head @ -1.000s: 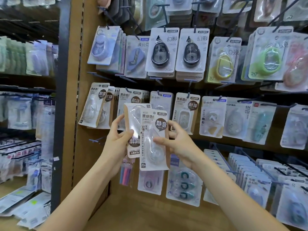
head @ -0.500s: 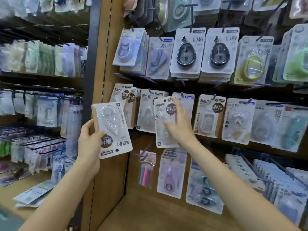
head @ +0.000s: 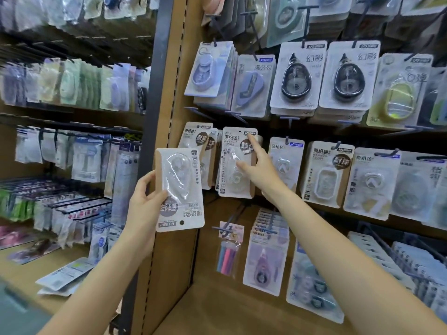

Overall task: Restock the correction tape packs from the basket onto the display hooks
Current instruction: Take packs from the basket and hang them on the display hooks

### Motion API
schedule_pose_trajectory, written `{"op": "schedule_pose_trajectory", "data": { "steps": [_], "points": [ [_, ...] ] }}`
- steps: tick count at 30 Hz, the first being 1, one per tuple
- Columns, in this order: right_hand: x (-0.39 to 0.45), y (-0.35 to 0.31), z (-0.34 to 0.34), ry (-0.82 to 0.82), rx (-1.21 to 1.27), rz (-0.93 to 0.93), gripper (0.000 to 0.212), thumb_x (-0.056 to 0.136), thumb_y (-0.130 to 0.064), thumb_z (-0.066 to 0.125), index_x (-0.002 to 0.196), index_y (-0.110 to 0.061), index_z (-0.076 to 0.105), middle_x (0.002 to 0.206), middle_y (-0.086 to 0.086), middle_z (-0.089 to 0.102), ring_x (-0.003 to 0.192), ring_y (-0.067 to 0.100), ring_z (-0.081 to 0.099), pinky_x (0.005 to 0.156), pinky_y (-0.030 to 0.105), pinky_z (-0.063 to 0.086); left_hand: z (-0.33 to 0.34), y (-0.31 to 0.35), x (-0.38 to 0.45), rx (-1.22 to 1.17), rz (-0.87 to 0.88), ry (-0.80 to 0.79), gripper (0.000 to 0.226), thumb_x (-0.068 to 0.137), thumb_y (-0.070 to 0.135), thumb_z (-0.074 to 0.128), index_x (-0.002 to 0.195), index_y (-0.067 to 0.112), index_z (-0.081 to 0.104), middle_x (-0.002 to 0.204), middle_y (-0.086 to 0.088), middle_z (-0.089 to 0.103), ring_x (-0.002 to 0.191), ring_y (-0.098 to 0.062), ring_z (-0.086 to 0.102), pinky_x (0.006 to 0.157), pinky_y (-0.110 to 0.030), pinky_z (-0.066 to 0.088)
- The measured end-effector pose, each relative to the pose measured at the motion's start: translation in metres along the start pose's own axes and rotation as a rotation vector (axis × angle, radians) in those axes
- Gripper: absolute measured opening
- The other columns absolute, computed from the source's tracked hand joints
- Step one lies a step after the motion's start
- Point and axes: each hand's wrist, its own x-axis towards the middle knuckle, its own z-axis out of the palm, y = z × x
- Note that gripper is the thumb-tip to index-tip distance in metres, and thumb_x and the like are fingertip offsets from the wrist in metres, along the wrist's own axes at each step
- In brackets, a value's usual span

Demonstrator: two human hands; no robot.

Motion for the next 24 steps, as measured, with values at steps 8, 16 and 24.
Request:
{"op": "schedule_pose_trajectory", "data": {
  "steps": [8, 16, 24],
  "points": [
    [0.011, 0.0, 0.001, 0.018, -0.539, -0.087, 0.07, 0.094, -0.014, 0.052, 0.151, -0.023, 0.012, 0.148, 0.011, 0.024, 0.128, 0.025, 0.038, 0.096, 0.027, 0.034, 0.001, 0.002, 0.002, -0.035, 0.0, -0.033, 0.043, 0.093, 0.006, 0.049, 0.121, 0.039, 0.045, 0.094, -0.002, 0.069, 0.067, -0.018, 0.07, 0.059, -0.039, 0.056],
    [0.021, 0.002, 0.012, 0.023, -0.674, 0.136, 0.066, 0.094, -0.013, 0.051, 0.149, -0.018, 0.016, 0.147, 0.018, 0.014, 0.128, 0.034, 0.034, 0.101, 0.038, 0.036, -0.001, 0.007, -0.002, 0.136, 0.074, -0.097, 0.04, 0.094, 0.008, 0.05, 0.118, 0.039, 0.047, 0.094, 0.002, 0.071, 0.069, -0.017, 0.07, 0.054, -0.034, 0.056],
    [-0.056, -0.021, 0.001, -0.366, -0.055, -0.019, 0.036, 0.089, -0.031, 0.061, 0.123, -0.037, 0.049, 0.128, -0.008, 0.049, 0.116, 0.011, 0.049, 0.094, 0.026, 0.043, 0.008, 0.015, -0.003, 0.612, 0.174, -0.513, 0.045, 0.093, 0.006, 0.05, 0.107, 0.048, 0.049, 0.086, 0.001, 0.074, 0.071, -0.02, 0.07, 0.06, -0.035, 0.058]
  ]
}}
